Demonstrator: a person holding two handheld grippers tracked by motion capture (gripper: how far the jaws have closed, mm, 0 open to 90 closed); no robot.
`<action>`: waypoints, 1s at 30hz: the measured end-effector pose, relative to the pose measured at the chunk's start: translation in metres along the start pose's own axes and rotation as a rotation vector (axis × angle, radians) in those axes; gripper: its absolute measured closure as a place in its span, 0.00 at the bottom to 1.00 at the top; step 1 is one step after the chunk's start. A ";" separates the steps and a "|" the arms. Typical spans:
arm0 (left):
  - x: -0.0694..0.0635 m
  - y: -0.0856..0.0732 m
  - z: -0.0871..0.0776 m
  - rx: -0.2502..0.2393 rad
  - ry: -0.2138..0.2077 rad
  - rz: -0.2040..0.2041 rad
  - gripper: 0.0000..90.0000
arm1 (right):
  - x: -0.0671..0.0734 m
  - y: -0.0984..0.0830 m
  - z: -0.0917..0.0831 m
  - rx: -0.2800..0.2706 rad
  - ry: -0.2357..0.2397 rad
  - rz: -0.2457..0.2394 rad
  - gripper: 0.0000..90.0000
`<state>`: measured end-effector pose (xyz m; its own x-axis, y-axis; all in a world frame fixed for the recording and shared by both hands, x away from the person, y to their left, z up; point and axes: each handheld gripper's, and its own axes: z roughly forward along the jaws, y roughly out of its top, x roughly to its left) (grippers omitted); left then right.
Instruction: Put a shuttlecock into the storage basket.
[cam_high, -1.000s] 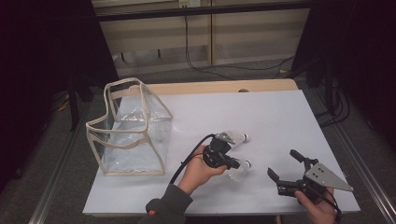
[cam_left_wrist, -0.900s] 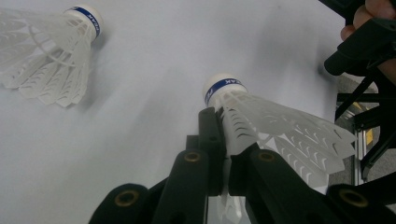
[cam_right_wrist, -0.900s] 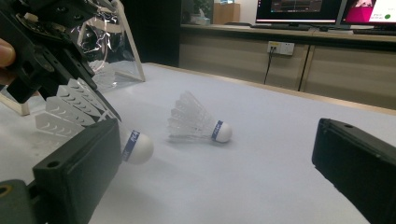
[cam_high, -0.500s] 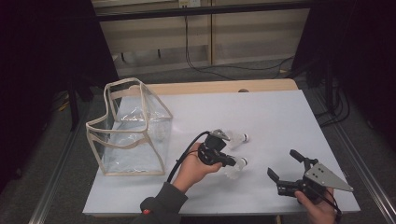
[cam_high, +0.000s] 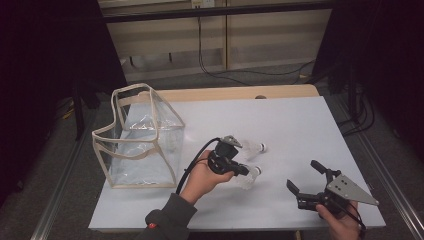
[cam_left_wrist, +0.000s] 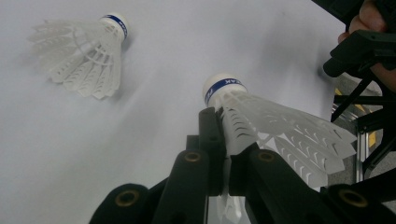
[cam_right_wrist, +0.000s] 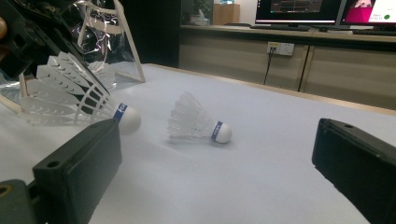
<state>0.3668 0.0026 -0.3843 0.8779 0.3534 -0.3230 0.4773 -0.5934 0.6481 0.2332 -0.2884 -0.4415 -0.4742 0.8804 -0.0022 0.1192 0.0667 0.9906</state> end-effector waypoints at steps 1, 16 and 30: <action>0.000 0.000 -0.001 0.000 0.000 -0.002 0.99 | 0.000 0.000 0.000 0.000 0.000 0.000 0.02; 0.003 0.003 -0.011 0.003 0.015 -0.009 0.99 | 0.001 0.000 0.000 0.002 0.000 0.000 0.02; 0.005 0.005 -0.018 0.000 0.004 -0.019 0.99 | 0.001 0.001 0.000 0.001 0.000 0.000 0.02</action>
<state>0.3727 0.0144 -0.3697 0.8684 0.3680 -0.3325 0.4942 -0.5864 0.6418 0.2326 -0.2880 -0.4409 -0.4744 0.8803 -0.0026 0.1196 0.0673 0.9905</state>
